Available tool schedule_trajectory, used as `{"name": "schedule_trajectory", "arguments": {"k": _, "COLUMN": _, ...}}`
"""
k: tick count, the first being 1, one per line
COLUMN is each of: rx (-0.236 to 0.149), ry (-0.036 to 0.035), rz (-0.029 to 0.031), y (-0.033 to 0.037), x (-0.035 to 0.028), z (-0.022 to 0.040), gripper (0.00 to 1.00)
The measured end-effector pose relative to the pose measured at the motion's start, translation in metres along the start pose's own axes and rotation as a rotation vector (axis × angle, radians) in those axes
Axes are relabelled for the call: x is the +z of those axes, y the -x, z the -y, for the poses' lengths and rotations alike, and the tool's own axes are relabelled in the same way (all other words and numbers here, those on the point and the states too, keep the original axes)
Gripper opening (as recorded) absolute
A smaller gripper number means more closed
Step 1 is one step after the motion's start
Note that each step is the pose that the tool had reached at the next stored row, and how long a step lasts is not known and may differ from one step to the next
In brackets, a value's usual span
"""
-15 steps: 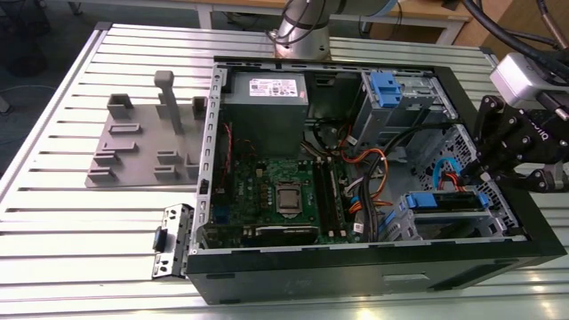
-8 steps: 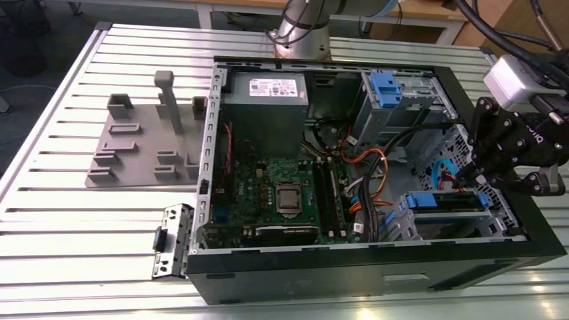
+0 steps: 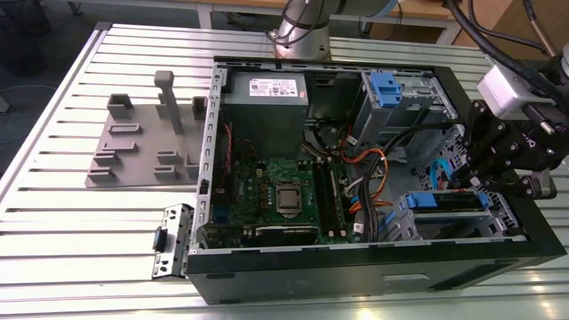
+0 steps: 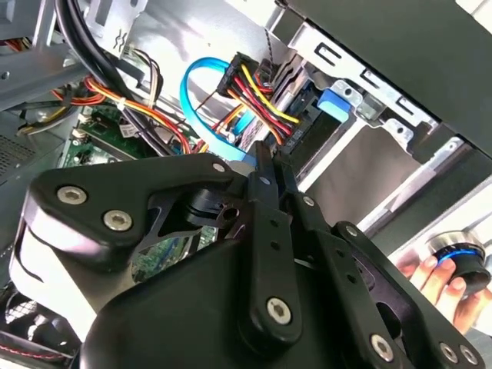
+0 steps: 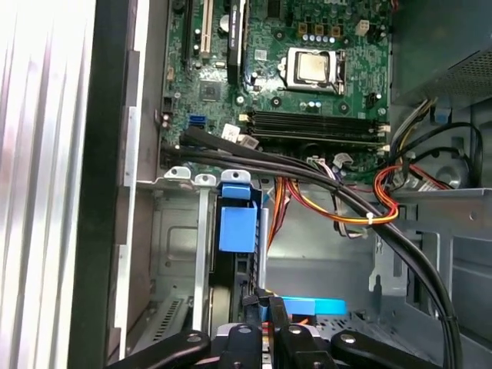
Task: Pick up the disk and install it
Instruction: 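Insert the second disk wire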
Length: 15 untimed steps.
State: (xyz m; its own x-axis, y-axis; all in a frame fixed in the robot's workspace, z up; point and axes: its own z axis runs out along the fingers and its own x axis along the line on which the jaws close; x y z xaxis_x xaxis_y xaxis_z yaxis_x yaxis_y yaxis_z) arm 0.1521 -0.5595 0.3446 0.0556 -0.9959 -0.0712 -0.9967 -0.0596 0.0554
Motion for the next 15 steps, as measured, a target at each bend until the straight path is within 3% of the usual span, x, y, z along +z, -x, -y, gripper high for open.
{"name": "schedule_trajectory", "arguments": {"k": 7, "rx": -0.001, "ry": 0.0000, "rz": 0.0005, "y": -0.0053, "x": 0.0046, "z": 0.0001, "gripper": 0.16}}
{"name": "schedule_trajectory", "arguments": {"k": 15, "rx": -0.004, "ry": 0.0002, "rz": 0.0000, "y": -0.0066, "x": 0.0081, "z": 0.0023, "gripper": 0.16}}
